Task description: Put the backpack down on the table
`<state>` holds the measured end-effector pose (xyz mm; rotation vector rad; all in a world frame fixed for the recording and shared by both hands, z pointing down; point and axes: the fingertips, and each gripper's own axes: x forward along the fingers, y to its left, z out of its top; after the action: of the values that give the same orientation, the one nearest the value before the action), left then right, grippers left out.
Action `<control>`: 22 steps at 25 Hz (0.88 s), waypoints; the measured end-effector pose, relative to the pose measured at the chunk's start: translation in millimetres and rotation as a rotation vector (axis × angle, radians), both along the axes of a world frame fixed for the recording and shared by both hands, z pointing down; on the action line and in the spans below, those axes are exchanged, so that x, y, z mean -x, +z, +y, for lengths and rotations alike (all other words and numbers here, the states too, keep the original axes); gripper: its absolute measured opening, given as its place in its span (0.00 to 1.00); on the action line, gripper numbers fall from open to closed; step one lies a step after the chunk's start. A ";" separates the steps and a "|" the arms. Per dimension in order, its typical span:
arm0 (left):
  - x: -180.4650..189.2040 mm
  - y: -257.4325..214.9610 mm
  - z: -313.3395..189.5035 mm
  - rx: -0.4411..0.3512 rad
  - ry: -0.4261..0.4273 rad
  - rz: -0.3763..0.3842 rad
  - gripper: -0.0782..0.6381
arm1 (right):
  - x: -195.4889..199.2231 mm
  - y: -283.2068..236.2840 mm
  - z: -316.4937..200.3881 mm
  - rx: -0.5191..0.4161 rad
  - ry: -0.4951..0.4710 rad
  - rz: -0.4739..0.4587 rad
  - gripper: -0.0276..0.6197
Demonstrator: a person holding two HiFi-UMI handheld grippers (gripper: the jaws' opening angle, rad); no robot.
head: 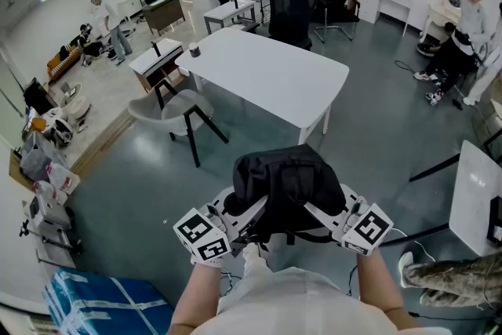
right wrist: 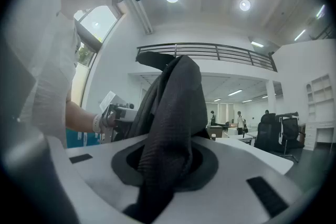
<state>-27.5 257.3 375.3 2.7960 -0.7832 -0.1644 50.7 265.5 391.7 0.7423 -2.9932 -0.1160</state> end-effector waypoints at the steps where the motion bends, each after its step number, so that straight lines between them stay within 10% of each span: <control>1: -0.9 -0.5 -1.0 -0.002 -0.001 0.001 0.28 | -1.0 -0.1 -1.2 -0.001 -0.001 0.001 0.17; 22: -7.4 3.1 3.0 0.005 0.015 0.004 0.28 | -8.2 2.5 4.0 0.034 0.000 -0.021 0.18</control>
<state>-20.0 260.4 378.4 2.7957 -0.7603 -0.1653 58.9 269.5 394.2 0.7444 -3.0071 -0.0573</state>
